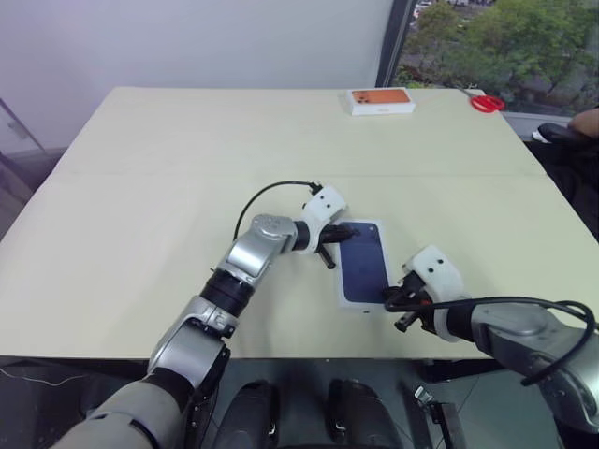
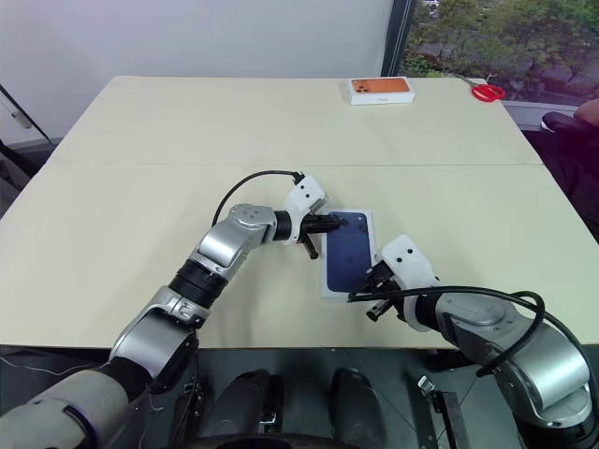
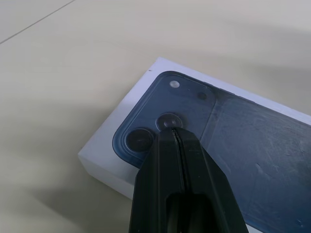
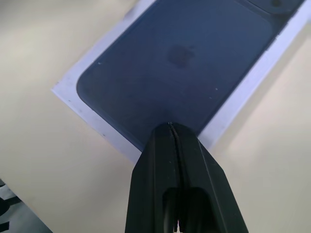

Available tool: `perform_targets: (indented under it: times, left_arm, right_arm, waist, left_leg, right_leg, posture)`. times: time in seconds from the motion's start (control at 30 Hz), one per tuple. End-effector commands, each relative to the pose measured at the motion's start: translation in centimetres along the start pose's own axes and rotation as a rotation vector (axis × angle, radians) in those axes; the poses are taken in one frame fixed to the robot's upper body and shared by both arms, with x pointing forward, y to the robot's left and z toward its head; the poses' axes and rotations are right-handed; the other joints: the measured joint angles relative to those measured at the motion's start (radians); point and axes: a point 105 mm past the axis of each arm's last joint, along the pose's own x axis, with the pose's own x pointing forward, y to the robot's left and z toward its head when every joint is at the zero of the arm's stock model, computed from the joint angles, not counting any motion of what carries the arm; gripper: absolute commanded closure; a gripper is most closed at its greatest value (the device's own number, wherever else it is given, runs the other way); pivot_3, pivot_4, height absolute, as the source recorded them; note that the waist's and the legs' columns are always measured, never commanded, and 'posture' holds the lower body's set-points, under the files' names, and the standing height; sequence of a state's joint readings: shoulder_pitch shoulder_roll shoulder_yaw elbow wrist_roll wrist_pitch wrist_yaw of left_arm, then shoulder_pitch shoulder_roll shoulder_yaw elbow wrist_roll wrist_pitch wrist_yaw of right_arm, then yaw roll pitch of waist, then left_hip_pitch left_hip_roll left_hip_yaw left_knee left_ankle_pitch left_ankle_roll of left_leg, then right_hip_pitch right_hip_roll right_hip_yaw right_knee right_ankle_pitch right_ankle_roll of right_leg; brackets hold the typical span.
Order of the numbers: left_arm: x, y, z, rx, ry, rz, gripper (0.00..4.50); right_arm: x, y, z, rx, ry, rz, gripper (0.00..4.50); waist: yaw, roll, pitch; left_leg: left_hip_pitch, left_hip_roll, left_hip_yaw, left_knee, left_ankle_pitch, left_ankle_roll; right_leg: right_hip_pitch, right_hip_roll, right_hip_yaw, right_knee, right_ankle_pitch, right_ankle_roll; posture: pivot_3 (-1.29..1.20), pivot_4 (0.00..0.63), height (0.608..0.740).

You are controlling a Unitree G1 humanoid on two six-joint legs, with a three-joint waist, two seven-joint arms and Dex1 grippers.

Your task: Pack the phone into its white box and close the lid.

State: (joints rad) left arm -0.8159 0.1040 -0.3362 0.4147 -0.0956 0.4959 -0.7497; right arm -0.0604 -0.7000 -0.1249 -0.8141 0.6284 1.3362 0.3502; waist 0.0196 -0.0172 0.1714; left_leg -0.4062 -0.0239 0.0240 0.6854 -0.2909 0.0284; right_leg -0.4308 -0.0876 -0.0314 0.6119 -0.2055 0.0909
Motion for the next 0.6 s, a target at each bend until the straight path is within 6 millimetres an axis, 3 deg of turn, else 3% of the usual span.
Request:
perform_targets:
  times: [0.03,0.2,0.33,0.37,0.5,0.6]
  left_arm:
    - [-0.2,-0.1,-0.5,-0.004,0.011,-0.005,4.50]
    - [-3.2,1.9,2.2,-0.006,-0.179,0.064,4.50]
    - [-9.9,4.9,3.7,-0.008,-0.324,0.209,4.50]
    - [-11.1,5.6,3.5,-0.016,-0.330,0.238,4.50]
    - [-17.9,8.4,-0.3,-0.021,-0.247,0.430,4.50]
    - [-21.8,8.8,-2.7,-0.031,-0.195,0.523,4.50]
  right_arm:
    - [0.3,-0.3,-1.2,0.028,0.050,-0.020,4.45]
    - [-0.2,-1.9,1.9,-0.016,-0.108,-0.106,4.45]
    - [-1.5,-5.6,4.2,-0.069,-0.263,-0.293,4.45]
    - [-1.6,-6.0,4.4,-0.071,-0.279,-0.307,4.45]
    - [-1.4,-8.0,5.6,-0.051,-0.347,-0.324,4.45]
    - [-1.4,-8.9,6.4,-0.045,-0.404,-0.309,4.45]
  waist:
    - [0.000,0.000,0.000]
    - [-0.009,0.000,0.000]
    - [-0.011,0.000,0.000]
    - [-0.011,0.001,0.000]
    - [-0.013,0.002,0.000]
    - [-0.007,0.001,0.000]
  left_leg:
    - [0.000,0.000,0.000,0.000,0.000,0.000]
    - [0.000,0.000,0.000,0.000,0.000,0.000]
    - [-0.002,0.002,0.000,0.000,0.000,0.000]
    - [-0.002,0.003,0.000,-0.001,0.000,0.000]
    - [0.000,0.003,0.001,-0.002,0.000,0.000]
    - [0.000,0.003,0.001,-0.002,0.000,0.000]
  right_leg:
    - [0.000,0.000,0.000,0.000,0.000,0.000]
    - [0.000,0.000,0.000,0.000,0.000,0.000]
    - [-0.005,0.000,0.001,0.002,0.000,0.000]
    - [-0.005,0.001,0.001,0.002,0.000,0.000]
    - [-0.004,0.003,0.001,0.003,0.000,0.000]
    - [-0.004,0.003,0.001,0.002,0.000,0.000]
  posture:
    - [0.00,0.150,0.740]
    - [0.00,0.150,0.740]
    - [0.00,0.150,0.740]
    - [0.00,0.150,0.740]
    - [0.00,0.150,0.740]
    - [0.00,0.150,0.740]
